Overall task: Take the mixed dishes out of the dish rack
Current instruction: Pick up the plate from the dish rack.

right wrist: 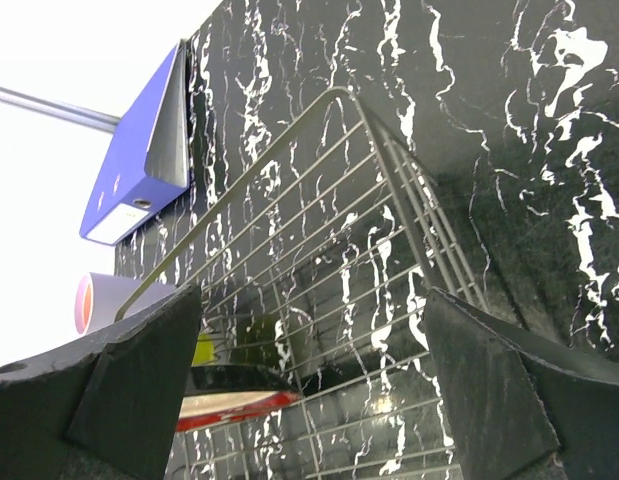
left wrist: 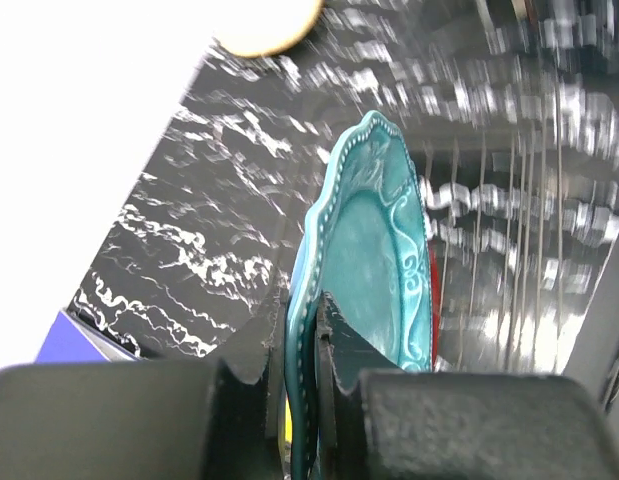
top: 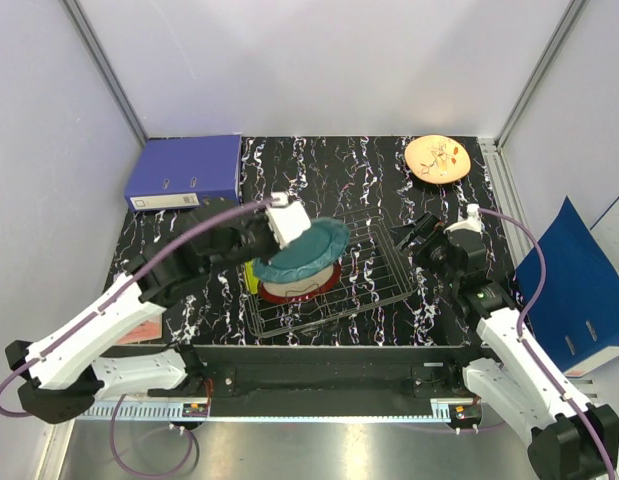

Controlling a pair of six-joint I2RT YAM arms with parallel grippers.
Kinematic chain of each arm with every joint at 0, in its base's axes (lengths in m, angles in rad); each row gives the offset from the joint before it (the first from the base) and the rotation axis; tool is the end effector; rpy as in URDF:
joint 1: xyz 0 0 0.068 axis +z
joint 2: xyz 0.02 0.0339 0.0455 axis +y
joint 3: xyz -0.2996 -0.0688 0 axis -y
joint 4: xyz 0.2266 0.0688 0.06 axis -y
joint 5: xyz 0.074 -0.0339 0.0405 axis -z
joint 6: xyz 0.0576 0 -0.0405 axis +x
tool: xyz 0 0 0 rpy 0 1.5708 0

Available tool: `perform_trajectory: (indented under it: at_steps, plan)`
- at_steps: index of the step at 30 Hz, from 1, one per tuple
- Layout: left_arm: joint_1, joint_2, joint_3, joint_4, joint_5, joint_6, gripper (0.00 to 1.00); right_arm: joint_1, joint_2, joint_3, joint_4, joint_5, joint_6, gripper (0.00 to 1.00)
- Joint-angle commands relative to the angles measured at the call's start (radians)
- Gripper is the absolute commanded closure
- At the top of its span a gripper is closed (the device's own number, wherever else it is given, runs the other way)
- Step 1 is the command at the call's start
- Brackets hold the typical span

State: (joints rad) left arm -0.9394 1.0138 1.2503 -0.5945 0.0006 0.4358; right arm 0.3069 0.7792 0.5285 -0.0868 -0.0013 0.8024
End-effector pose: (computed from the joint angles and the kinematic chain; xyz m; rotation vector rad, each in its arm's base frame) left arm 0.1128 -0.1543 0.4331 1.2338 1.5016 -0.3364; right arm 0.1577 0.0500 0.2824 0.4848 1.9202 0.7404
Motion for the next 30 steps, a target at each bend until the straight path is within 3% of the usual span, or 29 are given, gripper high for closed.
perform_trajectory:
  at_steps: [1, 5, 8, 11, 16, 22, 23, 27, 30]
  plan:
    - [0.001, 0.022, 0.237, 0.174, -0.154, -0.245, 1.00, 0.006, -0.034, 0.118, -0.068, -0.040, 0.006, 0.00]
    - [0.040, 0.156, 0.458, 0.084, -0.214, -0.502, 1.00, 0.008, -0.075, 0.200, -0.149, -0.035, -0.005, 0.00]
    - [0.190, 0.190, 0.466, 0.126, -0.020, -0.740, 1.00, 0.006, -0.109, 0.243, -0.188, -0.055, -0.011, 0.01]
    - [0.356, 0.172, 0.326, 0.341, 0.285, -0.990, 1.00, 0.008, -0.153, 0.264, -0.202, -0.084, -0.011, 0.01]
    - [0.539, 0.172, 0.062, 0.792, 0.479, -1.380, 1.00, 0.006, -0.247, 0.275, -0.209, -0.106, -0.005, 0.00]
    - [0.556, 0.242, -0.112, 1.275, 0.613, -1.678, 1.00, 0.006, -0.259, 0.260, -0.174, -0.158, 0.030, 0.00]
    - [0.553, 0.246, -0.121, 1.304, 0.612, -1.691, 1.00, 0.008, -0.255, 0.248, -0.147, -0.176, 0.043, 0.00]
    - [0.534, 0.224, -0.104, 1.141, 0.589, -1.582, 1.00, 0.008, -0.215, 0.252, -0.065, -0.233, 0.093, 0.01]
    - [0.528, 0.218, -0.106, 1.113, 0.588, -1.565, 1.00, 0.006, -0.170, 0.268, -0.013, -0.239, 0.106, 0.01]
